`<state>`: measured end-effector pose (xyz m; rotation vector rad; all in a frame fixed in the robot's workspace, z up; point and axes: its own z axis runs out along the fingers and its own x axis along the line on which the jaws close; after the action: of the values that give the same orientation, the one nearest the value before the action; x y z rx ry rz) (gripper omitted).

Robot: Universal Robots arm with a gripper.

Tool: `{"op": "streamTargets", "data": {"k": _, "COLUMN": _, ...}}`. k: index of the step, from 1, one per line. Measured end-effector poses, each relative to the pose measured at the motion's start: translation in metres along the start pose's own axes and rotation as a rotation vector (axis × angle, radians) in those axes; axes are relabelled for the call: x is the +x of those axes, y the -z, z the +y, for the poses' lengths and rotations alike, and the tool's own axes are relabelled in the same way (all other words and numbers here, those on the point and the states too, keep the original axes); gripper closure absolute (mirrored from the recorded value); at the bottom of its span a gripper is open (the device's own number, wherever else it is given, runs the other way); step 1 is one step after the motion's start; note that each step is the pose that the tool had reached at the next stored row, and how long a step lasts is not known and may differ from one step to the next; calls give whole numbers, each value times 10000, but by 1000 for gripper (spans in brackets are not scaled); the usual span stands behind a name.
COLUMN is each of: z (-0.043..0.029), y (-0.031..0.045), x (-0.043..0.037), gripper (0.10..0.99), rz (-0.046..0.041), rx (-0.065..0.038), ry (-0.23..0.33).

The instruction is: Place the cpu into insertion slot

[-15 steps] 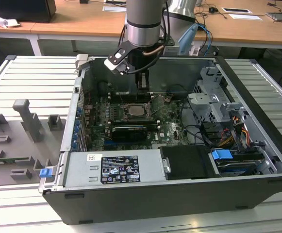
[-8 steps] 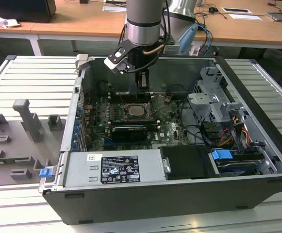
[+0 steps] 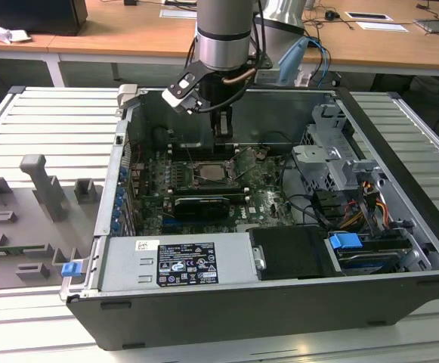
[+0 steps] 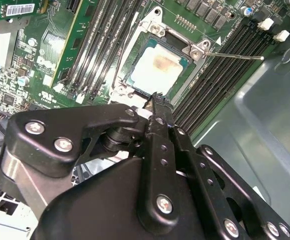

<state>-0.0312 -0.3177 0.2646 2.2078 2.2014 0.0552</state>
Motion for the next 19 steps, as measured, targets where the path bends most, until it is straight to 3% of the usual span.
{"op": "streamTargets", "data": {"k": 19, "z": 2, "y": 58, "x": 0, "gripper": 980, "rz": 0, "rx": 0, "ry": 0}}
